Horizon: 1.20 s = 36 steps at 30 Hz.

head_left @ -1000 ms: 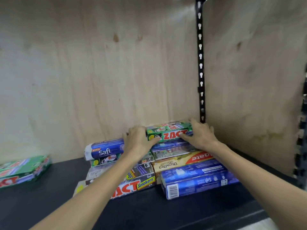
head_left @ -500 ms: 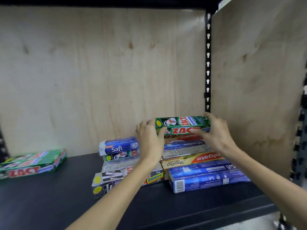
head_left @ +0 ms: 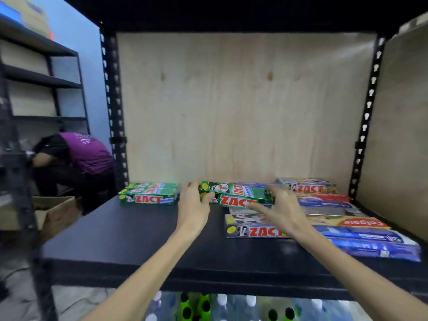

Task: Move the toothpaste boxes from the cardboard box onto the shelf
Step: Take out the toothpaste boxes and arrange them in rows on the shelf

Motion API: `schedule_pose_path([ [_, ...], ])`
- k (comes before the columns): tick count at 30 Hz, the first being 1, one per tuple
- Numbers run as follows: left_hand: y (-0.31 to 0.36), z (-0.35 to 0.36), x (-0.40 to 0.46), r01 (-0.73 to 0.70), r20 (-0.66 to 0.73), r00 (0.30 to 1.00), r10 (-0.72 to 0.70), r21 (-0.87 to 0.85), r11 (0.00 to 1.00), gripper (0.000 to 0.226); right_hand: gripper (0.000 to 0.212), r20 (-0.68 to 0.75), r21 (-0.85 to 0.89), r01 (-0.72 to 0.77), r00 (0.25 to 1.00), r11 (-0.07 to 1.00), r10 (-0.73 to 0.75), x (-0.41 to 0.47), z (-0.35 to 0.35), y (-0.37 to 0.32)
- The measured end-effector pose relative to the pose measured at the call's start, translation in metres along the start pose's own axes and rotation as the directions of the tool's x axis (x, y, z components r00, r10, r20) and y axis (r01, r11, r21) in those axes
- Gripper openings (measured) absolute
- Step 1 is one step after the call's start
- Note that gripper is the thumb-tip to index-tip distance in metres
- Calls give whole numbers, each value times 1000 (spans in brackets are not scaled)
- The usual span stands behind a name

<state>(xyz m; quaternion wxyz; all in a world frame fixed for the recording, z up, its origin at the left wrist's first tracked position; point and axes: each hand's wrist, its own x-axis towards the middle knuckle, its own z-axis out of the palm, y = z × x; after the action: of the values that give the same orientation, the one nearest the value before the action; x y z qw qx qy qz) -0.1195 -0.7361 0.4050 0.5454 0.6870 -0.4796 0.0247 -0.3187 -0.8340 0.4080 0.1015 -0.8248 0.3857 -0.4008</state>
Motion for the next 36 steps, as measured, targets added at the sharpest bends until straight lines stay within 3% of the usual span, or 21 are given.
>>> schedule_pose_path([
  [7,-94,-96,18,112,-35,994,-108,137,984,46,42,111,-61,179,979,982,-171,16,97,-73],
  [12,-151,-132,31,238,-28,971,-237,175,955,42,44,212,-72,181,964,981,-162,31,162,-109],
  [16,-178,-144,48,278,-14,960,-281,203,939,27,51,224,50,129,965,990,-137,42,199,-118],
  [20,-192,-152,70,337,-45,941,-335,193,922,60,56,207,169,89,971,982,-124,55,215,-123],
  [26,-207,-151,86,389,-27,921,-389,118,913,76,37,214,221,75,969,972,-123,61,231,-120],
  [30,-213,-153,91,362,38,929,-369,123,924,73,37,207,247,104,966,963,-158,62,229,-119],
  [36,-216,-153,87,333,22,941,-338,128,934,68,36,207,224,130,962,966,-178,63,235,-116],
])
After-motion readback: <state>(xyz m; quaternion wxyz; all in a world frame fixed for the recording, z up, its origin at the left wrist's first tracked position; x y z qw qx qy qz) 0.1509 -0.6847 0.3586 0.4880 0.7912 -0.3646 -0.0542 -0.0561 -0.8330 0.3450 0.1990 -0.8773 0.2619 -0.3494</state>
